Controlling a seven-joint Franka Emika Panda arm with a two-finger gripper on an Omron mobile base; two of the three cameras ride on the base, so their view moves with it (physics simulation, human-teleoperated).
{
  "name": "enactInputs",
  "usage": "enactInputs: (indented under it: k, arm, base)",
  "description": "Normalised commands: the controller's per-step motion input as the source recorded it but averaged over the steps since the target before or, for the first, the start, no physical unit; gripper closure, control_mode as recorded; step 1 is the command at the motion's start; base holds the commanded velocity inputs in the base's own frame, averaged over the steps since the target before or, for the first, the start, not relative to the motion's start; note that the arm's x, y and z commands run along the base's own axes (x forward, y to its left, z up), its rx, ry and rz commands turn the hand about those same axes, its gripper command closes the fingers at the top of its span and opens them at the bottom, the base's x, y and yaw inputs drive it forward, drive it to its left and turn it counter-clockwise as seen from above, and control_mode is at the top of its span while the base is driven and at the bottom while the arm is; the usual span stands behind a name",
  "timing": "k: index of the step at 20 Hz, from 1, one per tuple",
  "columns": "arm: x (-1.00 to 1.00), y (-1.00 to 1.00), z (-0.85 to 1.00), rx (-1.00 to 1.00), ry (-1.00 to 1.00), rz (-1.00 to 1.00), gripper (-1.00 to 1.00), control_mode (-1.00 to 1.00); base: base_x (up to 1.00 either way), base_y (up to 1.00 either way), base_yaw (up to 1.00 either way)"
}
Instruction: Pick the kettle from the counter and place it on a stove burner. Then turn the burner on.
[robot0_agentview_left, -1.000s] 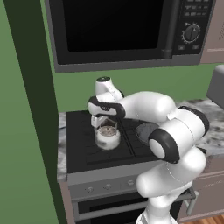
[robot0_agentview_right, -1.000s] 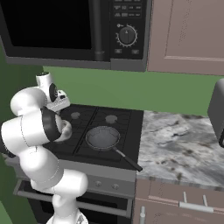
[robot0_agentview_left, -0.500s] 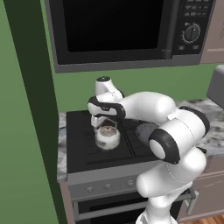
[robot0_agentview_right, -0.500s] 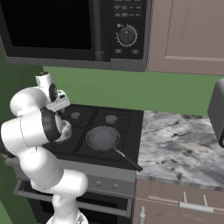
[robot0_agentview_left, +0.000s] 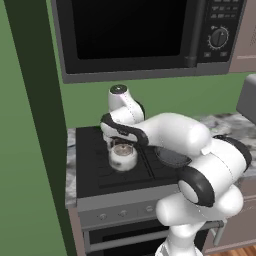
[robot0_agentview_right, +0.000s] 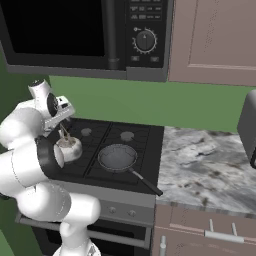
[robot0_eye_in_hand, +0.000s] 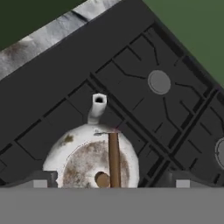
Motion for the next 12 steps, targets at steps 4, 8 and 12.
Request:
enactInputs:
  k: [4,8,12]
  arm:
    - [-0.44,0.00,0.42,0.00,-0.35,0.00,-1.00,-1.00]
    - [-0.61,-0.02,0.52,0.00,-0.36,-0.02,-1.00,-1.00]
    - [-0.92,-0.07,0.38,0.01,-0.20,-0.10,-1.00,-1.00]
  base:
    - [0.00,0.00,0.00]
    - [0.00,0.00,0.00]
    - [0.00,0.00,0.00]
